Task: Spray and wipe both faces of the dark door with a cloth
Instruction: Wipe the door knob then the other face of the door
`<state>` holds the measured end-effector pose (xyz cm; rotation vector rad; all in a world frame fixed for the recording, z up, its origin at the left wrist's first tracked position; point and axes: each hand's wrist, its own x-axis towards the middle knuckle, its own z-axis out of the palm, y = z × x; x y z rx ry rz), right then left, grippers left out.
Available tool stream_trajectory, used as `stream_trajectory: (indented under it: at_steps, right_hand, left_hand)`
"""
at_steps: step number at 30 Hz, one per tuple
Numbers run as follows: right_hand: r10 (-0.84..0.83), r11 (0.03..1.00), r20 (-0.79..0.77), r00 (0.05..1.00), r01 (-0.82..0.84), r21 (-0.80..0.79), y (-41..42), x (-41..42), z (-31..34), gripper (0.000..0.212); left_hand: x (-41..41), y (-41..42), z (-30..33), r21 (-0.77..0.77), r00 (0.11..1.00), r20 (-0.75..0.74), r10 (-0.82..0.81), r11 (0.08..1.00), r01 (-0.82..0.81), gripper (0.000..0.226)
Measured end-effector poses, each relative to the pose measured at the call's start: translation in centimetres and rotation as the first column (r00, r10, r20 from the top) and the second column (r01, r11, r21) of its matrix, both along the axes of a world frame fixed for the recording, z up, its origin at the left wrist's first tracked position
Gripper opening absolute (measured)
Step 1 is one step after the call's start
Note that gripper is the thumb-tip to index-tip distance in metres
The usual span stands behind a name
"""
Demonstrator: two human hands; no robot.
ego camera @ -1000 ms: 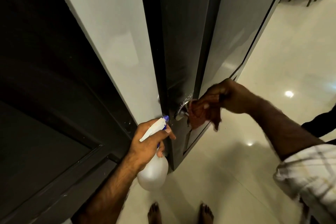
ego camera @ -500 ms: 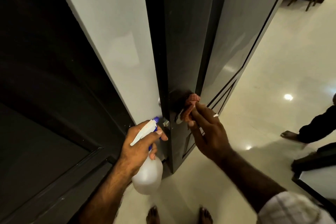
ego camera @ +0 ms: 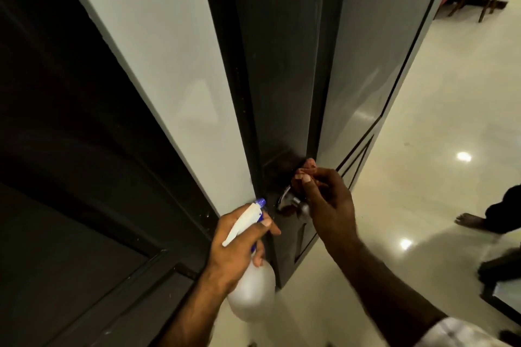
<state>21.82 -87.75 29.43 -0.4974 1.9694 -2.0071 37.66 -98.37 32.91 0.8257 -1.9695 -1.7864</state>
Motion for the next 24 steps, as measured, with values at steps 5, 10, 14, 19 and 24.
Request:
stream_trajectory:
  at_steps: [5,10,14,19,24]
  right_hand:
    - [0.151,0.983,-0.675,0.723,-0.035,0.182,0.8,1.6,-1.3,0.033]
    - [0.142,0.984,-0.717,0.683,-0.017,0.179,1.3,-1.2,-0.6,0.033]
    - [-0.14,0.99,-0.489,0.861,0.118,-0.076,-1.6,0.7,3.1,0.031]
    - [0.11,0.991,-0.839,0.533,0.002,0.132,0.0,1.3,1.1,0.035]
    - [0.16,0.977,-0.766,0.623,0.009,0.212,1.3,-2.3,2.0,0.033]
  left_hand:
    - [0.0,-0.4,1.1,-0.021,0.997,-0.059,0.048,0.999,-0.05,0.027]
    - [0.3,-1.0,0.8,0.029,0.996,-0.057,0.062,0.998,-0.06,0.033]
    - [1.2,-1.0,0.9,0.023,0.995,-0.07,0.067,0.998,-0.065,0.025]
    - [1.4,-2.1,0.5,0.033,0.989,-0.11,0.097,0.995,-0.094,0.014]
    - [1.4,-2.2,0.8,0.038,0.986,-0.113,0.122,0.992,-0.119,0.014]
